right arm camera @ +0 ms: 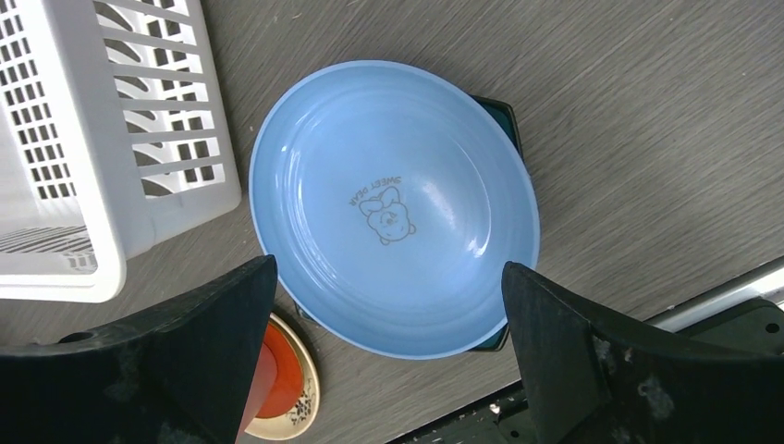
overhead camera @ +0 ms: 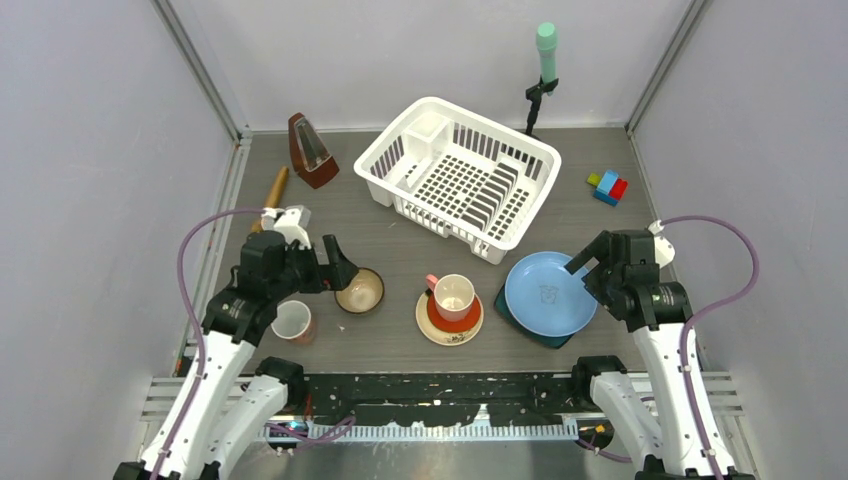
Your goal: Load the mixed dishes into the dish rack
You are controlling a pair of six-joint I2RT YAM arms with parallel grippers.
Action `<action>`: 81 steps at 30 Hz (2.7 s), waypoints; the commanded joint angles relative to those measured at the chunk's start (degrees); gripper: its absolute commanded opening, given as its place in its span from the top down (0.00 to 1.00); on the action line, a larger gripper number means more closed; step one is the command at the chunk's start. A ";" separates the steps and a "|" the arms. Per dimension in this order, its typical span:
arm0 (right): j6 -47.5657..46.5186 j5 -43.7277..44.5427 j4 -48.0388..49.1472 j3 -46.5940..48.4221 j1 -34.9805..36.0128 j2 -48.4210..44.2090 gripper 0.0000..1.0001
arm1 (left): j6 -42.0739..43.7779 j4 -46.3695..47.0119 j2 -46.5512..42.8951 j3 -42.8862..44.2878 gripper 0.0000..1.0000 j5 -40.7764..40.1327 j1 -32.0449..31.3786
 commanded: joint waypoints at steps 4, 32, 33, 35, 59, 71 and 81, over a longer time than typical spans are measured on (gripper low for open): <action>-5.47 -6.70 4.13 3.19 0.21 -1.24 0.02 | -7.54 6.80 8.79 2.69 0.11 11.90 -7.69; -11.34 -23.96 6.36 5.30 0.25 2.88 0.00 | -6.82 -8.99 12.03 15.66 0.01 -27.17 -0.80; -11.36 -23.94 6.53 5.18 0.27 2.86 0.00 | -6.01 -8.17 12.75 16.00 0.01 -25.68 2.96; -11.37 -23.76 6.99 5.00 0.26 2.89 0.00 | -5.62 -6.53 15.35 16.79 0.03 -22.25 9.54; -10.72 -27.32 8.03 7.74 0.25 3.30 0.00 | 13.94 10.06 52.33 29.97 0.24 -27.20 12.67; -11.37 -26.64 7.06 8.23 0.26 3.33 0.00 | 8.35 4.55 61.50 34.14 0.26 -23.55 18.53; -11.12 -26.73 7.58 7.91 0.23 3.40 0.00 | 1.49 1.75 65.79 34.19 0.53 -19.64 21.85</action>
